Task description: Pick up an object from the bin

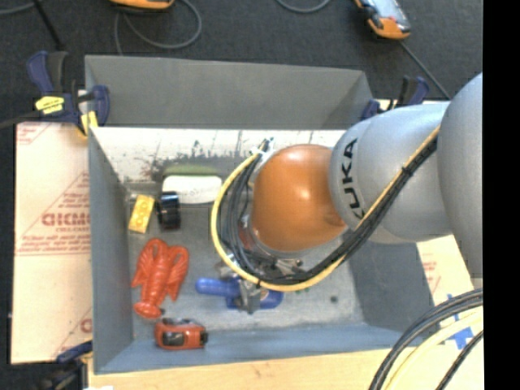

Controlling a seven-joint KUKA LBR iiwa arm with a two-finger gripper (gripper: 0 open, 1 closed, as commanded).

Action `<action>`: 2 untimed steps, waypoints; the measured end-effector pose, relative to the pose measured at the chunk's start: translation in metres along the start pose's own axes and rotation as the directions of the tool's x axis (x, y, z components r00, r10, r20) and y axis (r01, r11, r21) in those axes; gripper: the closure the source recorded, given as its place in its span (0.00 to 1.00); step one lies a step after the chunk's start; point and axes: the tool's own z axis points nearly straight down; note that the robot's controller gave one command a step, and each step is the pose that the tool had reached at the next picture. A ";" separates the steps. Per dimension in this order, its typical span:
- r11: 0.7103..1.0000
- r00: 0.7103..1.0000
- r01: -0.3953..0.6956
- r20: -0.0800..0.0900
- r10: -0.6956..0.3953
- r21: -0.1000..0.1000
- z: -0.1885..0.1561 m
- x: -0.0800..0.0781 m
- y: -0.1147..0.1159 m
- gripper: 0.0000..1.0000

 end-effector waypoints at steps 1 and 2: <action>0.999 0.998 -0.051 0.022 0.051 0.004 -0.011 -0.020 0.025 1.00; 0.998 0.998 -0.059 0.009 0.059 0.001 -0.062 -0.059 -0.033 1.00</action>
Offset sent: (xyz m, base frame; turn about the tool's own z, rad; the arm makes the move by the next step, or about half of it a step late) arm 0.0669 -0.0021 0.0605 0.0562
